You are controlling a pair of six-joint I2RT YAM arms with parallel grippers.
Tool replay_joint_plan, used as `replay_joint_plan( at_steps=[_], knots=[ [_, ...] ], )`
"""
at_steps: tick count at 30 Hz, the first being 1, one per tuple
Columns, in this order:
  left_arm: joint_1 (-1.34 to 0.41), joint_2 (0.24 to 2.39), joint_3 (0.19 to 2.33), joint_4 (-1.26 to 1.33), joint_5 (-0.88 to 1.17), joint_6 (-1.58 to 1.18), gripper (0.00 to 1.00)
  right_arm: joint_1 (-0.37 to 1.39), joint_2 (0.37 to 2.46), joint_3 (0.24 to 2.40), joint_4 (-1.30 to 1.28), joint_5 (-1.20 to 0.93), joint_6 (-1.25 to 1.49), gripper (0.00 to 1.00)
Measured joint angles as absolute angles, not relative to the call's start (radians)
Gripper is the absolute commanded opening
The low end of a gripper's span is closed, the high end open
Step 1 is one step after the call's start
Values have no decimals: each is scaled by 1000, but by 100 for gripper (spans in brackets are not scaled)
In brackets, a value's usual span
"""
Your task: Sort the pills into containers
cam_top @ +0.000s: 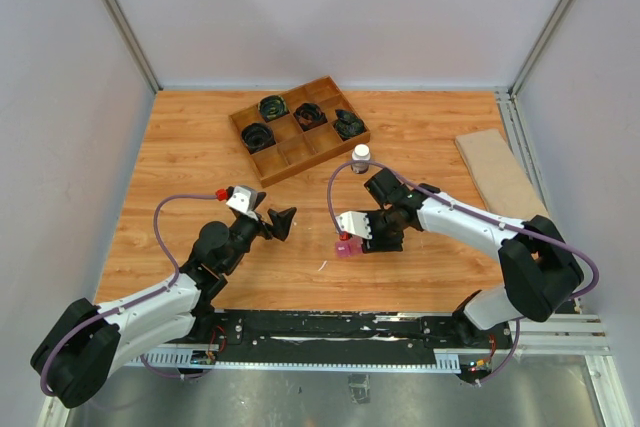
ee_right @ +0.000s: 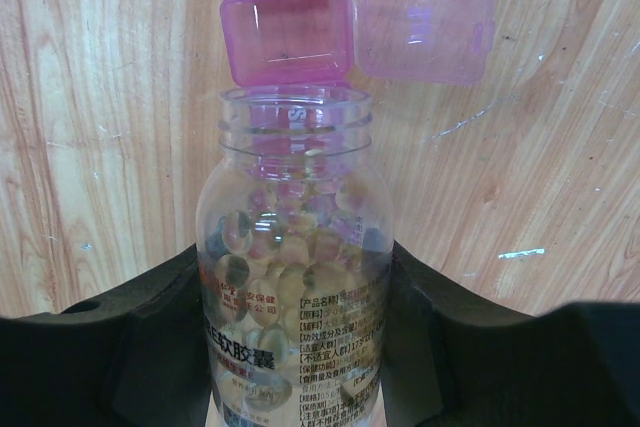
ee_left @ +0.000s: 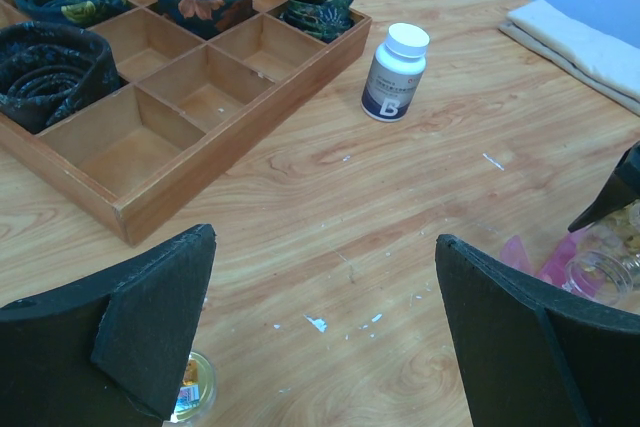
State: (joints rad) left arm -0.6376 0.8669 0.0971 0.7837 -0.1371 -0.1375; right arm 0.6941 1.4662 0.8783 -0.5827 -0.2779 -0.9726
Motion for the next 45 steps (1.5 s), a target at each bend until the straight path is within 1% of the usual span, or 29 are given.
replay_joint_plan(
  at_steps=[45],
  knots=[
    [-638, 867, 97, 784, -137, -138, 95, 748, 1487, 890, -600, -192, -973, 1]
  ],
)
